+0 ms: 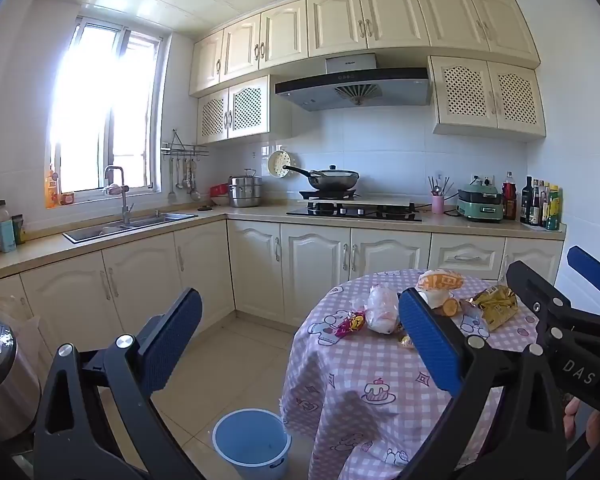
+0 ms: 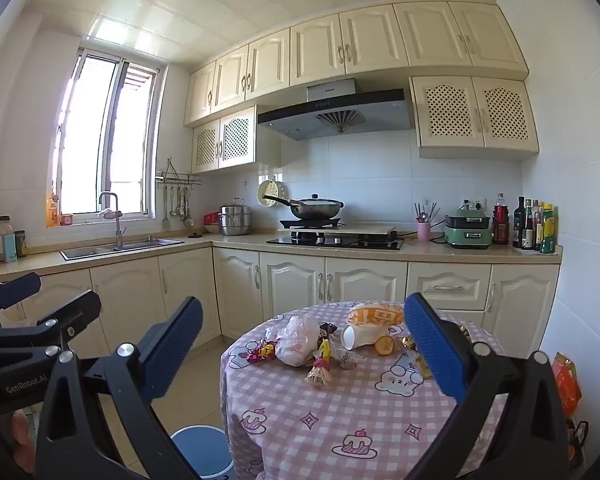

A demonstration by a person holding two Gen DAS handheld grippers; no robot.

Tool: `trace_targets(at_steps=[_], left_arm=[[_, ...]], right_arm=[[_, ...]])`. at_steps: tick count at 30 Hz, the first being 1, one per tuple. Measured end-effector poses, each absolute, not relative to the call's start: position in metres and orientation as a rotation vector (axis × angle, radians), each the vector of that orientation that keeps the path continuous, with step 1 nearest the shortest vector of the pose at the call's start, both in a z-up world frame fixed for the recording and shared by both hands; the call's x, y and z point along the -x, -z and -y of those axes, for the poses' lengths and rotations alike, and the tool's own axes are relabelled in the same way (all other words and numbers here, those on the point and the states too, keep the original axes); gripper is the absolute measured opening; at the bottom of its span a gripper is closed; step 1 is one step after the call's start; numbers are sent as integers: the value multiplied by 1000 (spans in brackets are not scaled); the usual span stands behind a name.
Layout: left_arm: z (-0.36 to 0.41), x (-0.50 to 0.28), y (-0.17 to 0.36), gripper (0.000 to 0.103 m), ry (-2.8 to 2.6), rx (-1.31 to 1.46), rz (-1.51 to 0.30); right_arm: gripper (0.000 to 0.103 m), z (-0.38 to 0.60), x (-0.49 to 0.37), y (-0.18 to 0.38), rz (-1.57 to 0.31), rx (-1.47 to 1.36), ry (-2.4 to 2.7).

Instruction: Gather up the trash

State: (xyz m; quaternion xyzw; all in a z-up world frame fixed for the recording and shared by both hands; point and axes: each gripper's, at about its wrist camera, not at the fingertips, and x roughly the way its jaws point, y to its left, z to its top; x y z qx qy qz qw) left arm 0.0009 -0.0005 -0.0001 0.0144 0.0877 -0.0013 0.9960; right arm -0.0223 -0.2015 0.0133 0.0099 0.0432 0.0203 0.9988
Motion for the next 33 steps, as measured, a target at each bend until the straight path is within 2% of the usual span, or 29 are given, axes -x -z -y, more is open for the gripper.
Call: trace_targets(at_steps=[33], left_arm=[[18, -7, 14, 95, 7, -22, -173]], right_arm=[[99, 204, 25, -13, -85, -28, -34]])
